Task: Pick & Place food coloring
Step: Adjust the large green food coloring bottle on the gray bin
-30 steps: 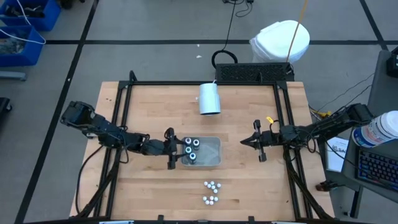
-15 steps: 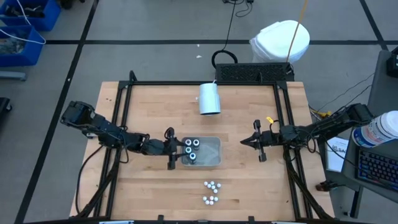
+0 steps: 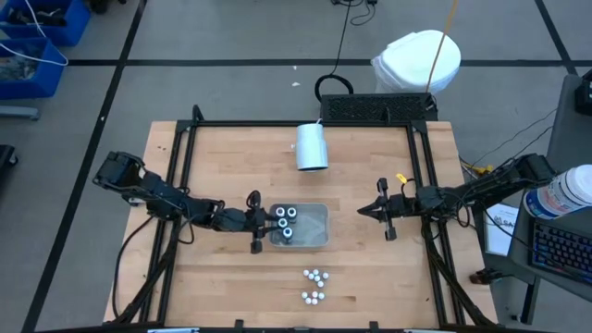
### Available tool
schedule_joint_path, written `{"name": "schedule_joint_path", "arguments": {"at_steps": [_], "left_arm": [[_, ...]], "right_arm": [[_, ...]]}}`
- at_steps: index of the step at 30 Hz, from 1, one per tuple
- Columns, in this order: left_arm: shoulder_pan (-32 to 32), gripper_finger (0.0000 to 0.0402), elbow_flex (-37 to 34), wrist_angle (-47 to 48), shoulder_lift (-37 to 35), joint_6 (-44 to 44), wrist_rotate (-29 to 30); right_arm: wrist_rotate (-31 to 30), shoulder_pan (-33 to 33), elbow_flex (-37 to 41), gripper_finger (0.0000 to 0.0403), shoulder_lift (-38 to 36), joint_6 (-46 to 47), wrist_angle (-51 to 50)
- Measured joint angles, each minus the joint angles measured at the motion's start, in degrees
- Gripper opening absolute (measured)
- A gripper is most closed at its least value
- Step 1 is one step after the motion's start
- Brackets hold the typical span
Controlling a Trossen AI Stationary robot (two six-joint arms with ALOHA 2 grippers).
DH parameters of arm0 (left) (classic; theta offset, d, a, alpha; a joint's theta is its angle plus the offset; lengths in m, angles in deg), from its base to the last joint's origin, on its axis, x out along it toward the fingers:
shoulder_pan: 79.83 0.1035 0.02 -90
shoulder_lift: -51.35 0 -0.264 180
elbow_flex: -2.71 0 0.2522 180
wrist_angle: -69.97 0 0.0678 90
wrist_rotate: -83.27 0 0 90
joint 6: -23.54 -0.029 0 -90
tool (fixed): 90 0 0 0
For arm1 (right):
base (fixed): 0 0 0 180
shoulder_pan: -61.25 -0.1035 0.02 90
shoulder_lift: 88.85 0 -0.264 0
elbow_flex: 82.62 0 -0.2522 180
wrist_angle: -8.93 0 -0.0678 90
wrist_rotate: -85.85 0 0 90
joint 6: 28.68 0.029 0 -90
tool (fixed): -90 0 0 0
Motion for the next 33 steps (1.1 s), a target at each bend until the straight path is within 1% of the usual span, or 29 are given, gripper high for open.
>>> {"name": "schedule_joint_path", "arguments": {"at_steps": [10, 15, 18, 22, 25, 28, 33], "left_arm": [[-1.06, 0.0040, -0.04, -0.13, 0.09, -0.92, -0.16], [-2.92, 0.0026, -0.11, 0.26, -0.76, -3.00, -0.10], [-4.39, 0.0017, -0.11, 0.44, -1.63, -3.52, 2.01], [-6.46, 0.0004, -0.12, 1.34, -2.78, -4.74, 8.28], [-7.63, 0.0010, -0.15, 1.37, -3.16, -4.83, 13.63], [-8.36, 0.0019, -0.15, 1.68, -3.14, -4.91, 17.85], [-8.50, 0.0006, -0.15, 4.35, -3.14, -1.96, 19.39]], "right_arm": [[0.02, 0.00, 0.00, 0.0000, 0.00, 0.72, -0.02], [0.23, 0.00, -1.19, 0.0000, 0.31, 3.96, -0.67], [0.53, -0.83, -3.11, 0.0000, 2.36, 5.96, -2.83], [0.38, -3.07, -7.36, 0.0000, 8.26, 6.66, -1.89], [-0.15, -4.50, -11.35, 0.0000, 15.11, 6.78, -1.89], [-2.65, -5.60, -16.82, 0.0000, 22.42, 8.10, -0.89], [-2.71, -6.86, -25.11, 0.0008, 34.19, 7.57, -1.17]]}}
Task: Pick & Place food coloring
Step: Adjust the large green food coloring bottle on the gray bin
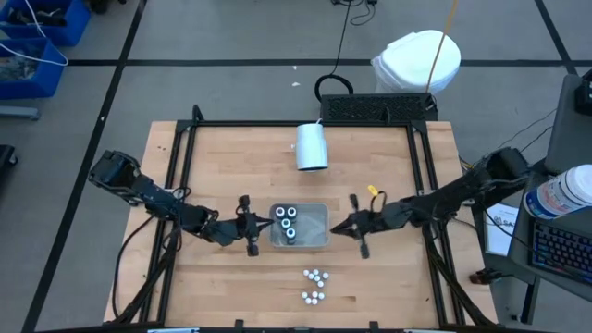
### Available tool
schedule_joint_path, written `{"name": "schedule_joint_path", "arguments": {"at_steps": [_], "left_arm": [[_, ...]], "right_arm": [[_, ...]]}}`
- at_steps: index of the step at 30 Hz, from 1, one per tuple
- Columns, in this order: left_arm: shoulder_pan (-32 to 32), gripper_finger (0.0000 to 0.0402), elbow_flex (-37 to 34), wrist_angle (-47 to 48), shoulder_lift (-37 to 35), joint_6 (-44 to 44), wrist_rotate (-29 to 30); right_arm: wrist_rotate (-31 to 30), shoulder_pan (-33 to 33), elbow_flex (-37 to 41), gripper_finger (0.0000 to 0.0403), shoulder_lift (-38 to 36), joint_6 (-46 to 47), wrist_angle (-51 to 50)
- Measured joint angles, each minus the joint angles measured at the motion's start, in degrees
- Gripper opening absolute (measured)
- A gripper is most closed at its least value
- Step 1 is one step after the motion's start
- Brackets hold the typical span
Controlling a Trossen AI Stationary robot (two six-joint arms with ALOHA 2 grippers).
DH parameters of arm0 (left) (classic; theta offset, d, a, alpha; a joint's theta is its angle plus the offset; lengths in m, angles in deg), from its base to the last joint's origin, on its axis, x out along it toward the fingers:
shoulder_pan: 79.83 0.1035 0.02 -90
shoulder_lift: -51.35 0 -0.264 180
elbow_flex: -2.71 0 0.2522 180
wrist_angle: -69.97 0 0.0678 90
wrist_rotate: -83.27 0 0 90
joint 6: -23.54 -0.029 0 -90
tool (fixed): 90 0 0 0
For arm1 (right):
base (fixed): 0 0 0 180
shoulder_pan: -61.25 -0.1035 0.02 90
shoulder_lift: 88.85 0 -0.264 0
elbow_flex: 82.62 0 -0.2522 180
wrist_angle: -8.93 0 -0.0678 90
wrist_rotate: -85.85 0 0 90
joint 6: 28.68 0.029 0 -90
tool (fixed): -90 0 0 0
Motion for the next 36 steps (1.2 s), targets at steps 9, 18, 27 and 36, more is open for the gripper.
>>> {"name": "schedule_joint_path", "arguments": {"at_steps": [9, 18, 27, 36], "left_arm": [[-1.50, 0.0017, 0.09, 7.67, -0.02, 8.45, 0.77], [-2.12, 0.0020, 0.15, 10.39, -0.09, 14.05, 1.34], [-4.35, 0.0004, -0.02, 1.52, 0.11, 2.63, 1.26], [-5.83, 0.0022, -0.02, -0.26, 0.11, -0.66, 3.63]], "right_arm": [[0.04, 0.38, -7.20, 0.0012, 12.78, -1.19, 0.09], [2.80, 2.01, -10.58, 0.0001, 20.86, 0.45, 0.03], [2.91, 4.96, -11.48, 0.0001, 25.27, 0.27, 5.07], [2.95, 5.36, -11.39, 0.0001, 25.24, -2.73, 8.26]]}}
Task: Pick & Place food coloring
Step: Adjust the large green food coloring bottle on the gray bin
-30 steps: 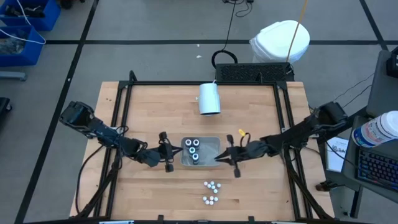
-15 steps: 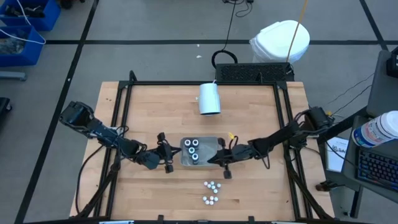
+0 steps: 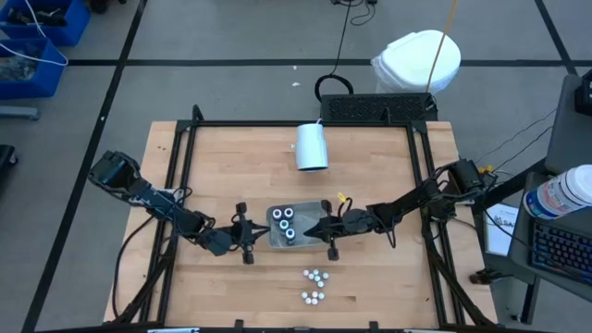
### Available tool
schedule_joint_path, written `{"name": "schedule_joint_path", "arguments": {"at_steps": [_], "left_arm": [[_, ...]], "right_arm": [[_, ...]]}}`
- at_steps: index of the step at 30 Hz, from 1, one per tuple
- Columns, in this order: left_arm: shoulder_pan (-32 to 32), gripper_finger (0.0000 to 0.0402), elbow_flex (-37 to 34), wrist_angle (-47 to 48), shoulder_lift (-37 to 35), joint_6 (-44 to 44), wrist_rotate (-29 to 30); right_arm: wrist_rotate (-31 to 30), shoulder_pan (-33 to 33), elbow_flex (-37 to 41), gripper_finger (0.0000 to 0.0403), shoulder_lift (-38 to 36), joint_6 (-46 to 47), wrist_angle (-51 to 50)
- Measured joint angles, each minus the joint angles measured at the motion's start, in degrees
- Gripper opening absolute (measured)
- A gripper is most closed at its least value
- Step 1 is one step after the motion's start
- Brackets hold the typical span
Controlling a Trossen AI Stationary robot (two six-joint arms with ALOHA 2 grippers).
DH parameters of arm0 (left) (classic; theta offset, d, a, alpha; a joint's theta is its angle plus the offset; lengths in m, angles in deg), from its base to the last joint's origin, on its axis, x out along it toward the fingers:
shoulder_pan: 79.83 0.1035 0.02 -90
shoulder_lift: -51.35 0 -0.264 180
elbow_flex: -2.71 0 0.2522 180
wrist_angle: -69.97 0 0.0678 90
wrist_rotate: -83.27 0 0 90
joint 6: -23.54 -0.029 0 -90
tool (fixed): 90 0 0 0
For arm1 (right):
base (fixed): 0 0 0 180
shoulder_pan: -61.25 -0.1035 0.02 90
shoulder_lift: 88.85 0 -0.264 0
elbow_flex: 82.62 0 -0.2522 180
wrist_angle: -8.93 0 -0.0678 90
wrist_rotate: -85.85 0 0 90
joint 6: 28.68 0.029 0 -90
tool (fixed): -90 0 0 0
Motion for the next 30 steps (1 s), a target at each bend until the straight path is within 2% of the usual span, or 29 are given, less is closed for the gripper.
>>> {"name": "schedule_joint_path", "arguments": {"at_steps": [6, 12, 17, 20, 24, 30], "left_arm": [[-0.03, 0.0004, 0.00, -1.45, -0.02, -1.09, 0.42], [-0.56, 0.0026, 0.02, -5.07, -0.09, -4.50, 0.88], [-1.98, 0.0055, 0.02, -6.06, -0.13, -5.72, 0.91], [-2.57, 0.0065, 0.02, -6.01, -0.13, -5.72, 0.93], [-3.79, 0.0069, 0.02, -5.58, -0.83, -5.79, 3.38], [-6.17, 0.0070, 0.02, -4.82, -3.00, -6.23, 7.88]], "right_arm": [[-0.20, -0.95, -1.90, 0.0027, -3.14, -1.38, -1.54], [-0.49, -2.75, -7.09, 0.0109, -2.77, -1.54, -6.12], [-9.16, -4.41, -9.01, 0.0181, -1.38, -1.81, -10.34], [-11.59, -4.85, -9.07, 0.0211, -1.20, -1.03, -10.16], [-12.29, -5.05, -9.07, 0.0231, -1.18, -0.37, -10.30], [-10.60, -4.90, -9.07, 0.0228, -1.18, 0.38, -9.97]]}}
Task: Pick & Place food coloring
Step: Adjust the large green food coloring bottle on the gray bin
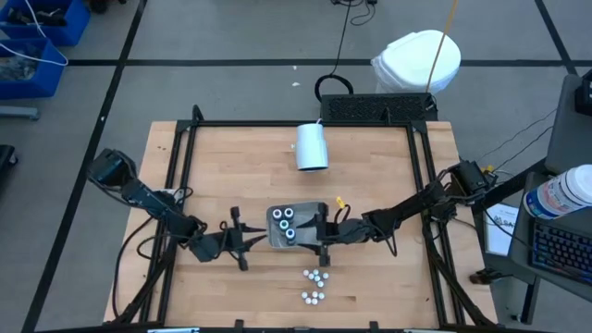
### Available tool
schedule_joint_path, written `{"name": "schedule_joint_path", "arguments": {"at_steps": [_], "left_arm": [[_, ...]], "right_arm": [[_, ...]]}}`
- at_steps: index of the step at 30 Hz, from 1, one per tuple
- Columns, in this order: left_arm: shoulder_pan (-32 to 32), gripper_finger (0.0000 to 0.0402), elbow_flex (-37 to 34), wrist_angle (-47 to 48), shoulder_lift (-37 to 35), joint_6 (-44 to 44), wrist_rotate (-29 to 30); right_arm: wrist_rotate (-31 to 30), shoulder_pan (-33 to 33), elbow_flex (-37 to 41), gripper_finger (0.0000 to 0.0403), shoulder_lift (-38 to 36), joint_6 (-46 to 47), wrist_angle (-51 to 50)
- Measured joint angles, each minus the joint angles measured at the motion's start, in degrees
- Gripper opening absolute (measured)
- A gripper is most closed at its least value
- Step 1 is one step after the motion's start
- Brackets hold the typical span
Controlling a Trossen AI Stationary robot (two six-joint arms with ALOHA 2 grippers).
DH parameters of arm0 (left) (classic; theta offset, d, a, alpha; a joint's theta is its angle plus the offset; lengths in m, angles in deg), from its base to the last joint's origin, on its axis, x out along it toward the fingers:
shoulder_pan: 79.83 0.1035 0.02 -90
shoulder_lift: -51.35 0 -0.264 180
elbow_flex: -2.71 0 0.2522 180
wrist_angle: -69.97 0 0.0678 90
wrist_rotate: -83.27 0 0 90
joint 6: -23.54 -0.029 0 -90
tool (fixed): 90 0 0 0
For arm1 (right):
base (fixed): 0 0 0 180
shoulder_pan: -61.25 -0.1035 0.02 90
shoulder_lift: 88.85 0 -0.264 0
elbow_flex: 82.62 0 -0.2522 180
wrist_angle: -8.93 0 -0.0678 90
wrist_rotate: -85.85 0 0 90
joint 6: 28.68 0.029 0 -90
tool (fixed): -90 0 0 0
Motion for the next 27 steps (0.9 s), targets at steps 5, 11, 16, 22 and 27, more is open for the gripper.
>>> {"name": "schedule_joint_path", "arguments": {"at_steps": [5, 11, 16, 22, 27], "left_arm": [[-0.66, 0.0070, 0.00, 2.22, -0.95, 1.58, 2.17], [-0.63, 0.0070, 0.04, 4.63, -0.95, 2.71, 2.40], [-0.63, 0.0070, 0.04, 8.75, -0.95, 5.60, 2.34], [-0.66, 0.0070, 0.04, 11.54, -0.95, 6.54, 1.49], [-0.63, 0.0070, 0.04, 12.60, -0.95, 5.88, 0.39]], "right_arm": [[0.43, 1.26, -1.96, 0.0220, -0.77, -0.51, -1.10], [2.10, 3.48, -14.41, 0.0213, -1.38, -2.94, -26.95], [7.85, 6.66, -21.84, 0.0204, -1.46, -11.42, -38.10], [20.37, 11.70, -28.52, 0.0178, -1.49, -18.10, -46.65], [27.18, 14.52, -32.95, 0.0155, -1.13, -25.97, -55.29]]}}
